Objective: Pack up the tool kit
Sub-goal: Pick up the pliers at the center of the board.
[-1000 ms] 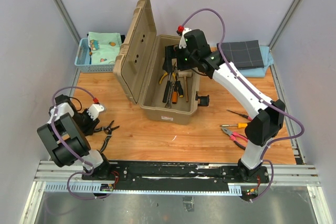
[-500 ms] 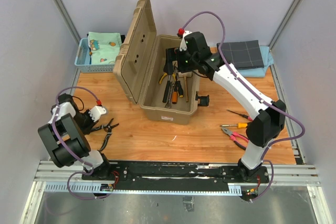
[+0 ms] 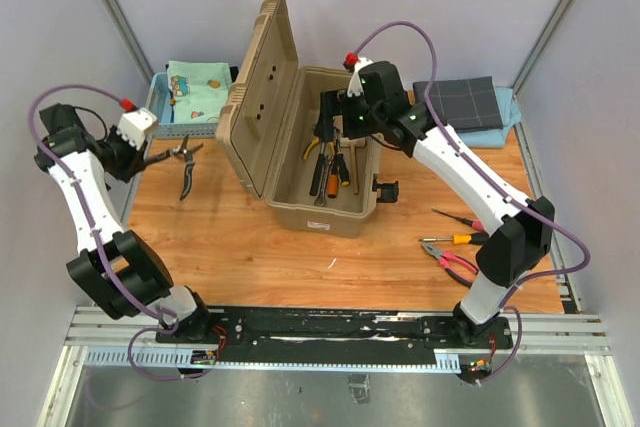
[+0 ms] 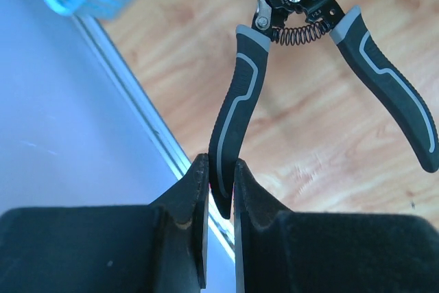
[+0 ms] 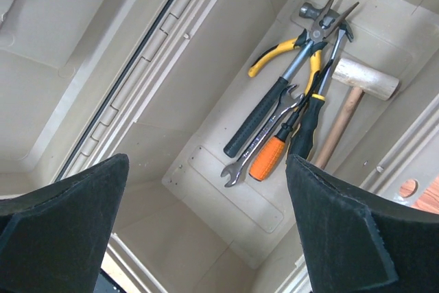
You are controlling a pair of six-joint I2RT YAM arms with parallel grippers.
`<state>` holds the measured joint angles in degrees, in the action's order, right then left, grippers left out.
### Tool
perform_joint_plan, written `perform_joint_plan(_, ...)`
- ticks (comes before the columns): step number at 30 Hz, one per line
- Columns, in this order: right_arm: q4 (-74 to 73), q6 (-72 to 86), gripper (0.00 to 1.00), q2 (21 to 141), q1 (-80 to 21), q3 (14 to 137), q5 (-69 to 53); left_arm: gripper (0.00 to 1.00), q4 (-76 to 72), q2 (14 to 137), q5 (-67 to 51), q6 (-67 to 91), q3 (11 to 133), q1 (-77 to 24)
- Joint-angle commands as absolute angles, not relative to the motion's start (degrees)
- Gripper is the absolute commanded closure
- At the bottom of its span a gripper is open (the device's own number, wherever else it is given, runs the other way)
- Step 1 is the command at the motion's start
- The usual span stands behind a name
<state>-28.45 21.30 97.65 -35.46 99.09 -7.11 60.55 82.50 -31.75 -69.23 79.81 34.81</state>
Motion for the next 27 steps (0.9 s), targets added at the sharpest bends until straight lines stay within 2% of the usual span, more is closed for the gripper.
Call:
perform_joint_plan(1,-25.7,22.6,0.02,95.0,-32.9,97.0,-7.6,1.00,63.5,80.7,-41.8,-59.4,89.3,35.1)
perform_joint_plan(9,-24.5,22.9,0.01,93.7,-32.5,95.5,-8.1,1.00,57.9,78.8,-48.9,-46.0,99.1,35.1)
perform_joint_plan(20,-20.6,24.0,0.01,91.5,-32.3,96.3,-11.6,1.00,30.0,68.9,-49.5,-20.6,96.8,35.1)
perform_joint_plan(27,-13.0,26.3,0.01,88.6,-31.7,94.6,-15.4,1.00,18.8,68.9,-49.1,-11.9,97.4,35.1)
